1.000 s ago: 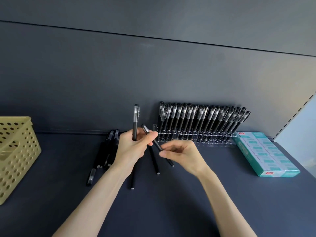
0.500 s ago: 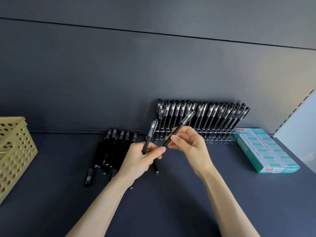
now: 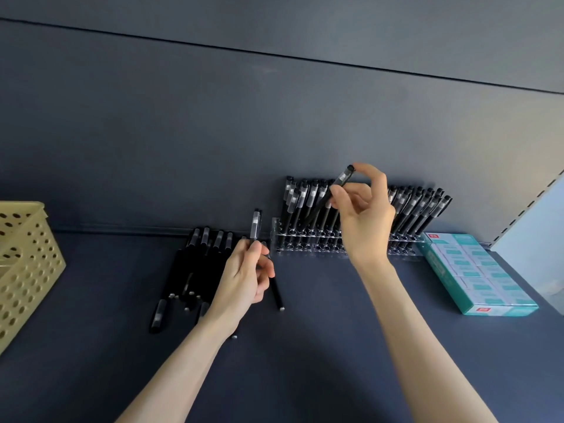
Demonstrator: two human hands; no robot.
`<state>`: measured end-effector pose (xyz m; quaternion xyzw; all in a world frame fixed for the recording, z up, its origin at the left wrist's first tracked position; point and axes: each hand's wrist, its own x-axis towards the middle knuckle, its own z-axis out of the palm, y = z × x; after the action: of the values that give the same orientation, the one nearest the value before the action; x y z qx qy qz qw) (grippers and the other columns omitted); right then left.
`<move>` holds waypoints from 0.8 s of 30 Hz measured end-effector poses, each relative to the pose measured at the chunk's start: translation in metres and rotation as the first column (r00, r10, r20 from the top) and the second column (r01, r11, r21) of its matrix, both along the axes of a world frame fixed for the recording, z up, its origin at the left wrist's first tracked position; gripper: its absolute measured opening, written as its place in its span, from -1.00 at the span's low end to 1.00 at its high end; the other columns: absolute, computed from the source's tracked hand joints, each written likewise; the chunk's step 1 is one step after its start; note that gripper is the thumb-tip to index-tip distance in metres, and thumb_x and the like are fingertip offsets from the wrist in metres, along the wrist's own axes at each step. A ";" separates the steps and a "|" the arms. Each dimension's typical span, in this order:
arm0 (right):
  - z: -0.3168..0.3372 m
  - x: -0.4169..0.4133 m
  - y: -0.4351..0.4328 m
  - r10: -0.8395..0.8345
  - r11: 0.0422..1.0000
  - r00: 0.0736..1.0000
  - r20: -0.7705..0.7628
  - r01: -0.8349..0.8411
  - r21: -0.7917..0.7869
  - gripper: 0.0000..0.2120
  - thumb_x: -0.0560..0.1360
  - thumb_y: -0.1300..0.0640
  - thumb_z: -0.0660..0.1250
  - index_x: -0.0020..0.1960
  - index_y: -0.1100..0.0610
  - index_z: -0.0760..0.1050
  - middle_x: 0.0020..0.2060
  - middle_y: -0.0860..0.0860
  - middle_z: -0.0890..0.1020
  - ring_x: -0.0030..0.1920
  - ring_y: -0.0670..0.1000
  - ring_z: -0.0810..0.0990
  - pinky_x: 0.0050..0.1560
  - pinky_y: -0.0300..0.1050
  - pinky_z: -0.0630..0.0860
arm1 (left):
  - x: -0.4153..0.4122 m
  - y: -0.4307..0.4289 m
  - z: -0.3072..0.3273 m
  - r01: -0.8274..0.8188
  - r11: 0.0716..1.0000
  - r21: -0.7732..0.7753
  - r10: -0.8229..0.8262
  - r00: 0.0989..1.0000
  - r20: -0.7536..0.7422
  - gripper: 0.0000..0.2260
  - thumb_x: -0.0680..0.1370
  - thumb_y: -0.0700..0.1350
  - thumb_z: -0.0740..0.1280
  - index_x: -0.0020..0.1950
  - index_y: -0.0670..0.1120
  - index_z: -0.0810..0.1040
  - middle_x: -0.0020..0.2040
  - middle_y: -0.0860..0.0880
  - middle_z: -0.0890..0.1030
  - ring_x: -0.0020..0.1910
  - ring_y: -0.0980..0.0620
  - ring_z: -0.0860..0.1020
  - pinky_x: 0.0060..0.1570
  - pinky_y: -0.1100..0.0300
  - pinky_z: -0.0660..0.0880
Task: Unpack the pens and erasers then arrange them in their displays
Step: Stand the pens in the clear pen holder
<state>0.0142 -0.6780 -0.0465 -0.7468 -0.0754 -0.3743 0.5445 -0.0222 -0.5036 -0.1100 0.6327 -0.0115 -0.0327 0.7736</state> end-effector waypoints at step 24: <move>-0.031 0.014 0.017 -0.021 0.939 0.998 -0.065 -0.003 -0.344 -0.77 0.51 0.26 0.33 0.15 0.10 0.48 -0.24 -0.12 0.51 -0.26 -0.05 0.52 -0.15 -0.06 0.54 | -0.002 -0.002 -0.001 0.016 0.997 0.073 -0.018 0.999 0.027 -0.81 0.63 -0.04 0.17 -0.01 -0.03 0.57 -0.39 -0.01 0.45 -0.55 0.20 0.31 -0.56 0.44 0.23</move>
<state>0.0278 -0.6607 -0.0777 -0.8431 -0.1177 -0.3323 0.4061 -0.0243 -0.5051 -0.1108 0.6608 -0.0265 -0.0311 0.7494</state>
